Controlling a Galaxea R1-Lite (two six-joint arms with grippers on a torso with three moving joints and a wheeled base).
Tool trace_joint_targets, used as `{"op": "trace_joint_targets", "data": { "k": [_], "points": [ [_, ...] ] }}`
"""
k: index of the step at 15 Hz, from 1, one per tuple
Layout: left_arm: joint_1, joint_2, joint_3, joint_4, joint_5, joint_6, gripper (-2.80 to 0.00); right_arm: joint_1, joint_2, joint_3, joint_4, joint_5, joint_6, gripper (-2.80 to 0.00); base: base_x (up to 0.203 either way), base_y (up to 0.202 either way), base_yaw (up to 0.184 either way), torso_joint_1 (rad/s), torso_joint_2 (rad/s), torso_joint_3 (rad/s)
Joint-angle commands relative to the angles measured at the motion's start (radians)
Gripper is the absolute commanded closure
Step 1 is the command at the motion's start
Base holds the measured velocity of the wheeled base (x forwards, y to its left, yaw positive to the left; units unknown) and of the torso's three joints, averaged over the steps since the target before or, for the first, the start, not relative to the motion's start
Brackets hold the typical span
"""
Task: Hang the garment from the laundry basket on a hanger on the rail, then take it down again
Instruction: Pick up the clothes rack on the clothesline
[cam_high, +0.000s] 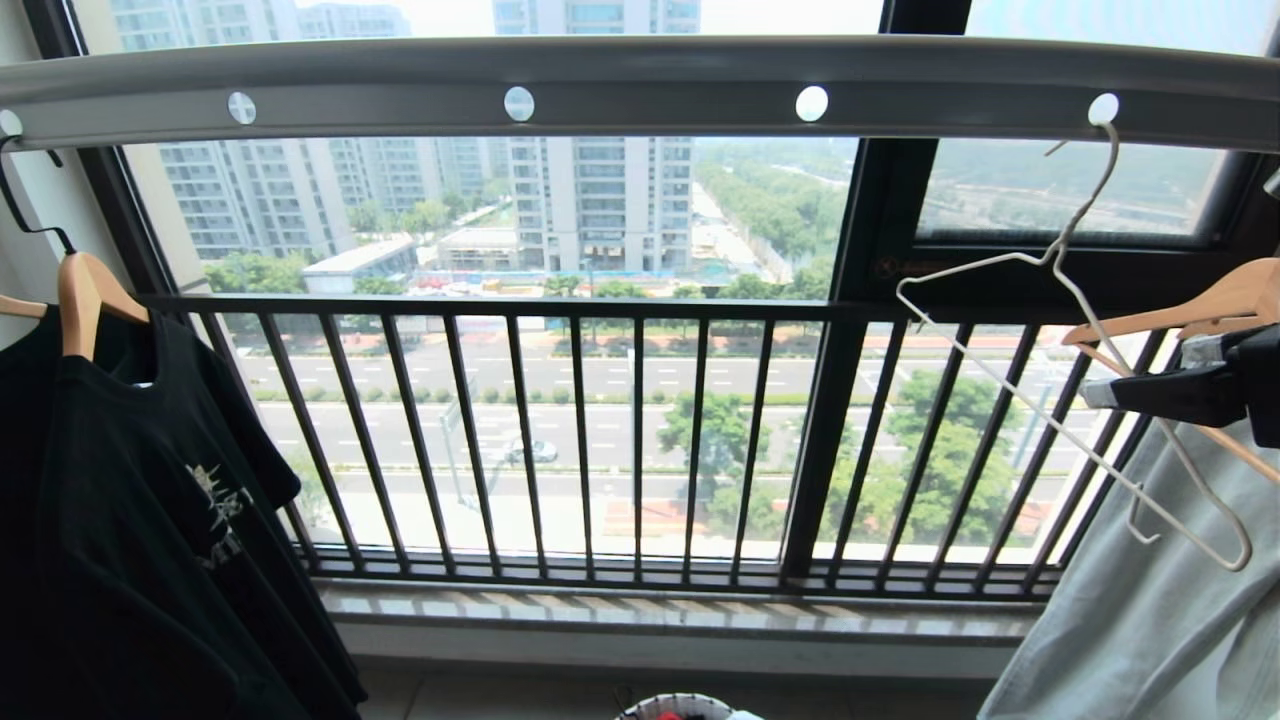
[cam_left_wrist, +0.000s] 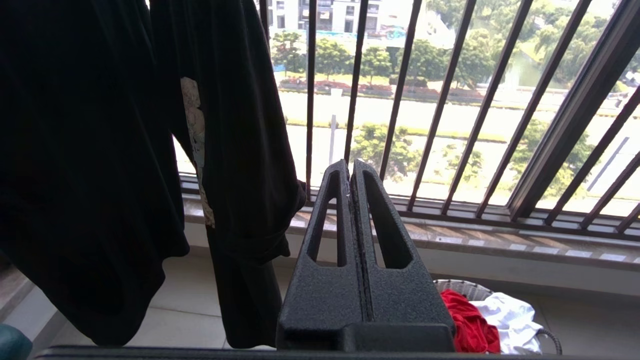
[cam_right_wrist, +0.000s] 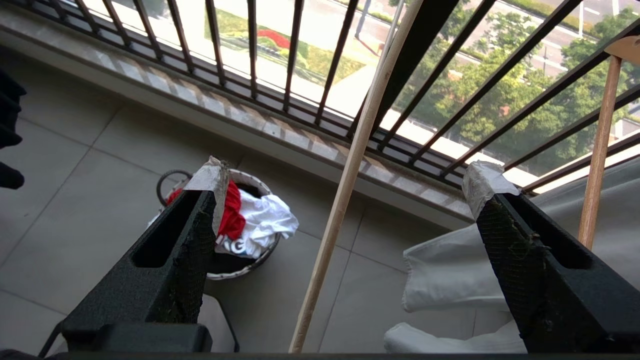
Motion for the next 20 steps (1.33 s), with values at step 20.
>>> {"op": "trace_joint_targets", "data": {
  "k": [20],
  "points": [
    [0.0,0.001,0.0,0.0,0.0,-0.001,0.0,0.042,0.205,-0.001,-0.079,-0.106,0.002,-2.8,0.0,0.0,0.0,0.0,0.0,0.0]
  ]
}}
